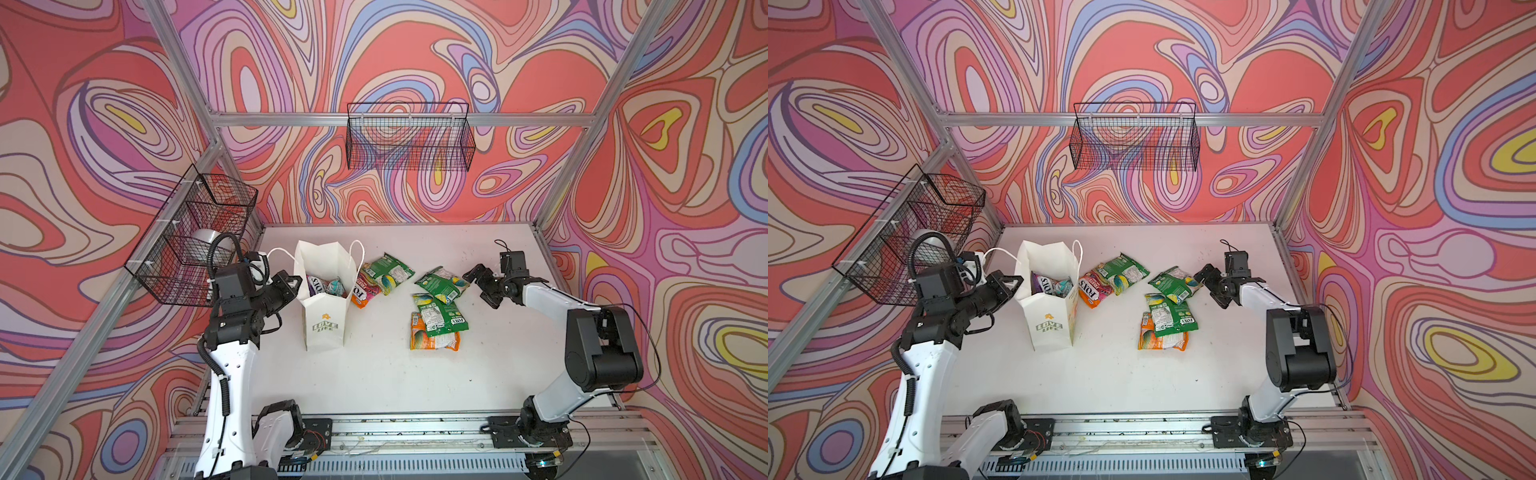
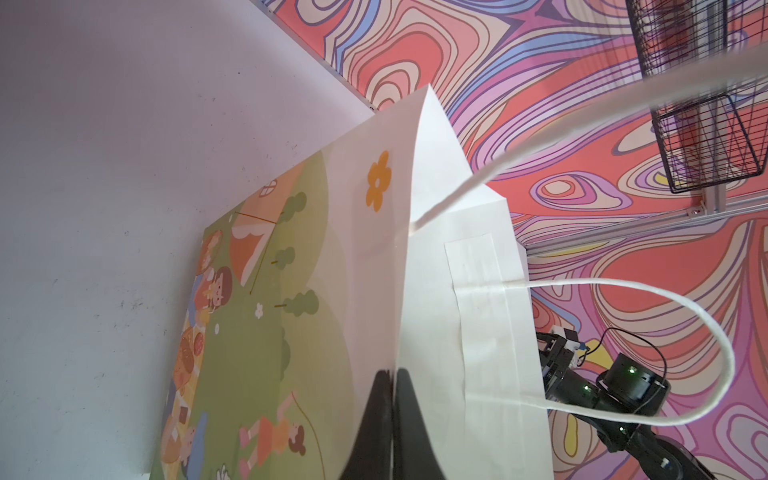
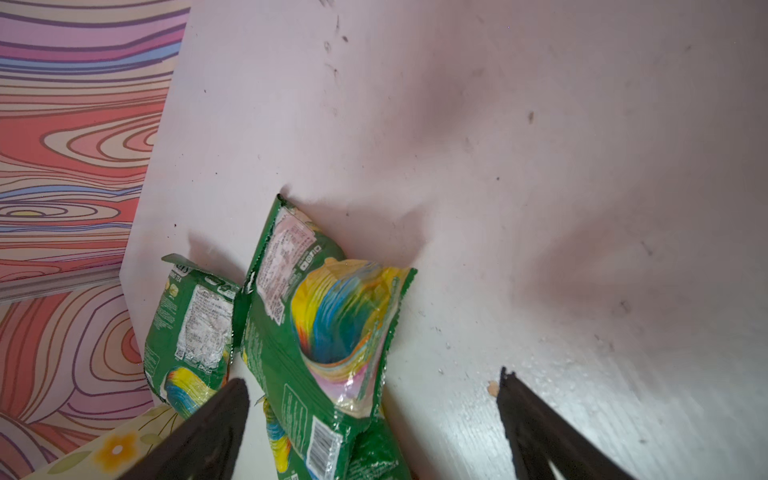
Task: Place the snacks into the paper bag
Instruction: 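Raise the right gripper out of the paper bag and move it toward the green snacks, then grasp the green SPRING TEA snack bag with the right gripper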
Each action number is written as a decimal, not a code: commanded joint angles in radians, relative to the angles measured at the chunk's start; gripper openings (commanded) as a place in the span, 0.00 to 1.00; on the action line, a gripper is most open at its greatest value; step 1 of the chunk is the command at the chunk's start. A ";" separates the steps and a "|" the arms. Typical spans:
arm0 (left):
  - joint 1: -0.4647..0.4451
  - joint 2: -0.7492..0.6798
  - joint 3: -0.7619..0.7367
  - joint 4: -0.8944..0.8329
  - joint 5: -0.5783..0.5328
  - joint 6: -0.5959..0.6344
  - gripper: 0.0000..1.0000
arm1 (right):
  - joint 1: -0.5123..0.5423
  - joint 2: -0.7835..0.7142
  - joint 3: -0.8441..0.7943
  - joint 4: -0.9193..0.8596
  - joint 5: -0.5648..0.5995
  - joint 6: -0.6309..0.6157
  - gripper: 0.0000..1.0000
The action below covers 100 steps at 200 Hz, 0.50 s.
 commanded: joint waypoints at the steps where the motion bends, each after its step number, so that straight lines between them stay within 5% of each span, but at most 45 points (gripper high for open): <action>1: 0.000 0.002 0.008 0.024 0.006 0.005 0.00 | -0.002 0.035 0.001 0.113 -0.072 0.030 0.95; 100: 0.001 -0.001 0.009 0.024 0.005 0.004 0.00 | 0.069 0.187 0.019 0.256 -0.141 0.118 0.84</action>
